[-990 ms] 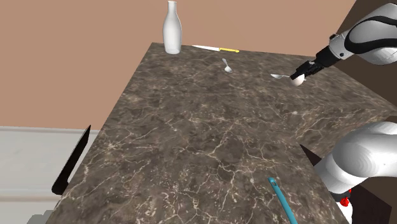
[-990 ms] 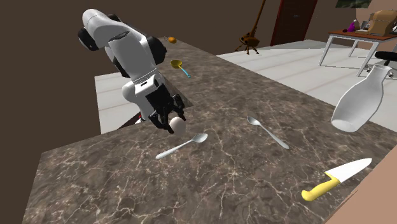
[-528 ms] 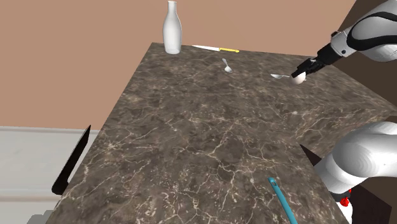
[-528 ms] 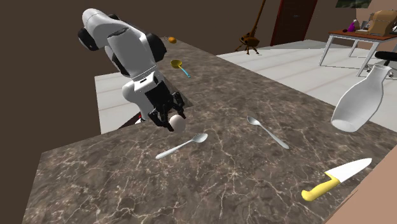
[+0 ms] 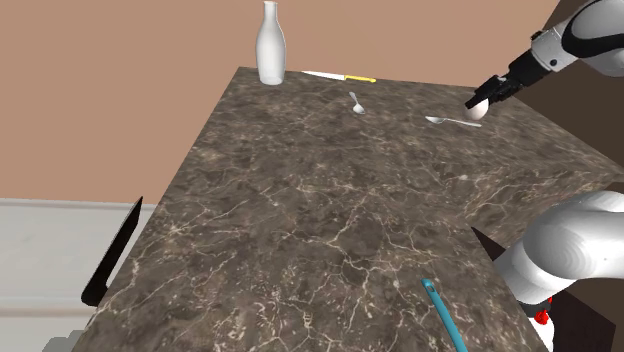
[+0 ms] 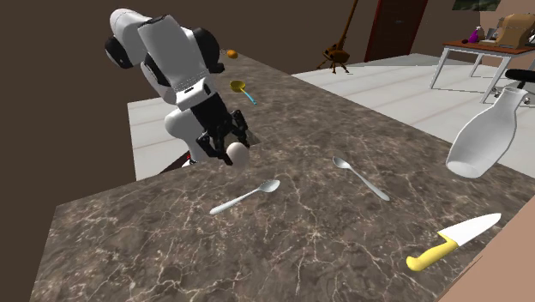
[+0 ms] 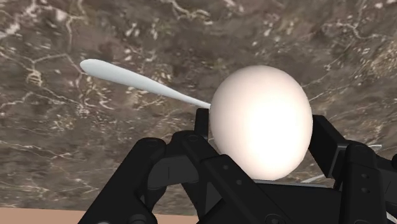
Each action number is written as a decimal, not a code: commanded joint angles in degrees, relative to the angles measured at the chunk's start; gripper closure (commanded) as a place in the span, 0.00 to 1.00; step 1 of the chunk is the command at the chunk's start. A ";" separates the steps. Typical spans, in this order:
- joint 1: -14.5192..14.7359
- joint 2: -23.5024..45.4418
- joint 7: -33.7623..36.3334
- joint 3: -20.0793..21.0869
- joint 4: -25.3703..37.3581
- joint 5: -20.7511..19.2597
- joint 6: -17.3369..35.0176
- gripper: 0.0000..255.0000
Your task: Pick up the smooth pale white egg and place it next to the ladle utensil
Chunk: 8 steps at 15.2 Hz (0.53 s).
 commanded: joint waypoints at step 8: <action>0.78 0.27 1.47 1.84 6.90 0.95 -6.47 1.00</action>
